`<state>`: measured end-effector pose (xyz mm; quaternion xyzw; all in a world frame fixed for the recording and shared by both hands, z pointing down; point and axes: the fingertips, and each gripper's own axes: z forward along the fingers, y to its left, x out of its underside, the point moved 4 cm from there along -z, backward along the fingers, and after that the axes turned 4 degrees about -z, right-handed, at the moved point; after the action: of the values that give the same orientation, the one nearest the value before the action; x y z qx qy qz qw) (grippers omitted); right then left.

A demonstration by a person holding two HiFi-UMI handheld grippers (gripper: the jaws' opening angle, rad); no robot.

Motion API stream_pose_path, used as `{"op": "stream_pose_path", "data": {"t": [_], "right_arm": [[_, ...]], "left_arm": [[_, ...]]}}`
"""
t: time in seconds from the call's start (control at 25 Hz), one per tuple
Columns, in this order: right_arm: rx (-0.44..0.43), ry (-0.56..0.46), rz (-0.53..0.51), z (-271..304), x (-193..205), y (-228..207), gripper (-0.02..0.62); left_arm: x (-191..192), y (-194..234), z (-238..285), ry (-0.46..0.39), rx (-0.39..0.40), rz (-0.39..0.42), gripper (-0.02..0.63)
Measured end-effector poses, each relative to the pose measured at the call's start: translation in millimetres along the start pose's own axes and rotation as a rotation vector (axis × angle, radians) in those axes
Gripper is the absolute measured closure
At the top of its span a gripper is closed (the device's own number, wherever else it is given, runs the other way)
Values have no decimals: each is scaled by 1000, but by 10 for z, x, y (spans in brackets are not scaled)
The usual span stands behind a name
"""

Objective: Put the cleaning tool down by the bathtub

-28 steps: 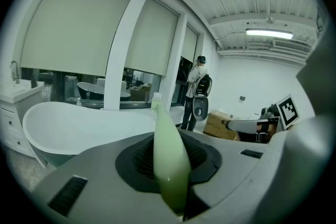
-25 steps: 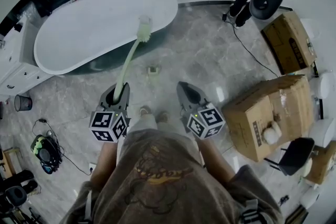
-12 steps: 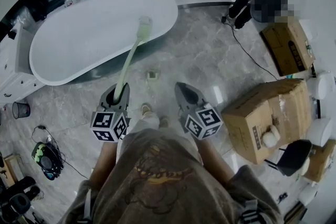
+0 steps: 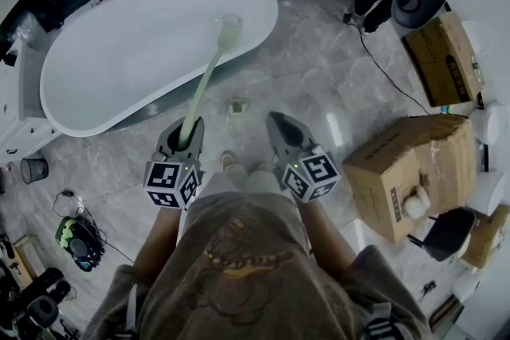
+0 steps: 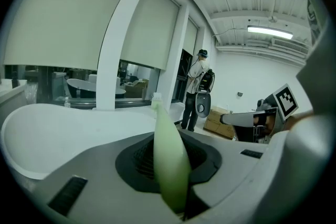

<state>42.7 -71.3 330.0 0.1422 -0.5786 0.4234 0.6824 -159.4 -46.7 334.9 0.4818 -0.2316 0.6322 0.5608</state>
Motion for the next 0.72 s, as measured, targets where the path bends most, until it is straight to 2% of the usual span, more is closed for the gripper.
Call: {"op": "stream_pose_path", "data": {"t": [0.32,0.72], "right_arm": [[-1,33,11,150,8,-271,604],[-46,89,30,313,253,-547,604]], "left_arm": [[60,69,285,35,-26,-22,529],[454,131,624,80,-52,-64,529]]}}
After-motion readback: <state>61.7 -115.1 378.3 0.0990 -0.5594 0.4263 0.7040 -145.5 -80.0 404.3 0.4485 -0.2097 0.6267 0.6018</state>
